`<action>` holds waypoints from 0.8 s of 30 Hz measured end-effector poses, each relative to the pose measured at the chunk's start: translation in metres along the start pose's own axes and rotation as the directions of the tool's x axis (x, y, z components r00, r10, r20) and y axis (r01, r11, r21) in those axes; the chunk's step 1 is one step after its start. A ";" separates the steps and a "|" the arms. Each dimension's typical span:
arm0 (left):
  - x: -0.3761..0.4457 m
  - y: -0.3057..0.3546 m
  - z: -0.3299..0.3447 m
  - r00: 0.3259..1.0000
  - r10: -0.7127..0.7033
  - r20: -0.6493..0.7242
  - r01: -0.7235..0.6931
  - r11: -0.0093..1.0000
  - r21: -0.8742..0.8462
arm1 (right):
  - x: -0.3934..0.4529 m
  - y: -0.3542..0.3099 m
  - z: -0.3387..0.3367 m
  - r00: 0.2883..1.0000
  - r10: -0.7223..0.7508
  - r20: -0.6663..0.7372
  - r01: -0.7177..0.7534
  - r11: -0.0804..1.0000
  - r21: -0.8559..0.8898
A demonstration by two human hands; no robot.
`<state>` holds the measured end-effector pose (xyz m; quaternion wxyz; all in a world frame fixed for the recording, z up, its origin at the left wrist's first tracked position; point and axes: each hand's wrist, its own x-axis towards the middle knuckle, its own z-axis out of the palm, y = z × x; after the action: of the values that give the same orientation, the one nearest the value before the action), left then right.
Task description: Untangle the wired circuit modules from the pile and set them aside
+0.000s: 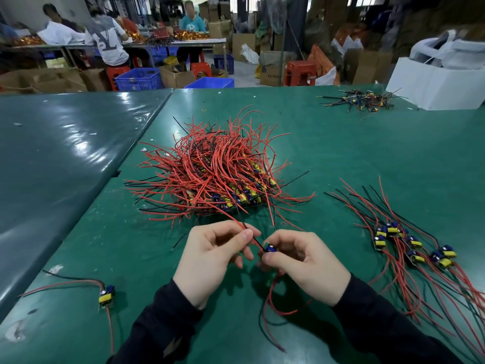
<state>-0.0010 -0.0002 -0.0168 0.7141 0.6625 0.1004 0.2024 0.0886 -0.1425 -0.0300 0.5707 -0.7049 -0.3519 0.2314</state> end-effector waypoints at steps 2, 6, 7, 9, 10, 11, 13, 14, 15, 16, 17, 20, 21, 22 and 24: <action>0.000 -0.002 0.000 1.000 0.009 -0.012 -0.009 1.000 0.006 | -0.001 0.002 0.002 0.999 -0.009 -0.034 0.008 1.000 -0.009; 0.001 -0.004 0.000 1.000 -0.006 -0.001 0.006 1.000 -0.007 | -0.001 0.003 0.004 1.000 0.023 -0.020 -0.022 0.996 0.081; 0.001 -0.004 0.001 1.000 -0.005 -0.002 0.005 1.000 -0.006 | 0.000 0.003 0.003 1.000 0.004 -0.015 -0.003 0.999 0.053; 0.001 -0.005 0.003 1.000 -0.005 -0.006 0.005 1.000 0.000 | 0.000 0.003 0.002 1.000 -0.018 0.007 0.018 0.999 0.047; 0.001 -0.006 0.003 1.000 -0.004 -0.009 0.004 1.000 0.004 | 0.000 0.003 0.003 1.000 -0.017 0.020 0.016 0.998 0.066; 0.000 -0.006 0.003 1.000 0.000 -0.012 0.001 1.000 0.014 | -0.001 0.003 0.004 0.999 -0.015 0.030 0.013 0.998 0.069; 0.001 -0.007 0.003 1.000 0.014 -0.012 -0.014 0.999 0.049 | -0.002 0.002 0.005 0.999 -0.025 0.048 0.023 0.999 0.044; 0.000 -0.007 0.003 1.000 0.024 -0.010 -0.023 0.997 0.068 | -0.003 0.003 0.006 0.998 -0.037 0.058 0.036 0.999 0.020; 0.000 -0.006 0.004 0.999 0.043 -0.011 -0.042 0.995 0.089 | -0.003 0.003 0.006 0.996 -0.058 0.067 0.059 0.998 -0.012; -0.001 -0.006 0.004 0.997 0.080 -0.017 -0.077 0.988 0.131 | -0.003 0.003 0.006 0.994 -0.079 0.073 0.083 0.996 -0.046; -0.001 -0.006 0.004 0.992 0.128 -0.020 -0.122 0.973 0.194 | -0.003 0.003 0.006 0.992 -0.103 0.076 0.108 0.991 -0.076; -0.003 -0.007 0.005 0.981 0.195 -0.020 -0.177 0.924 0.339 | -0.003 0.003 0.006 0.988 -0.138 0.063 0.146 0.978 -0.151; -0.002 -0.006 0.004 0.988 0.151 -0.024 -0.138 0.948 0.288 | -0.003 0.002 0.006 0.989 -0.137 0.059 0.145 0.977 -0.157; -0.001 -0.004 0.003 0.996 0.082 -0.025 -0.076 0.980 0.185 | -0.003 0.001 0.005 0.990 -0.127 0.063 0.136 0.979 -0.153; 0.001 0.002 -0.002 0.998 -0.063 -0.017 0.062 0.998 -0.020 | -0.004 -0.002 0.005 0.991 -0.098 0.093 0.108 0.988 -0.111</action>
<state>-0.0012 0.0018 -0.0148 0.7258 0.6501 0.1254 0.1868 0.0823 -0.1422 -0.0296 0.5242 -0.7068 -0.4253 0.2116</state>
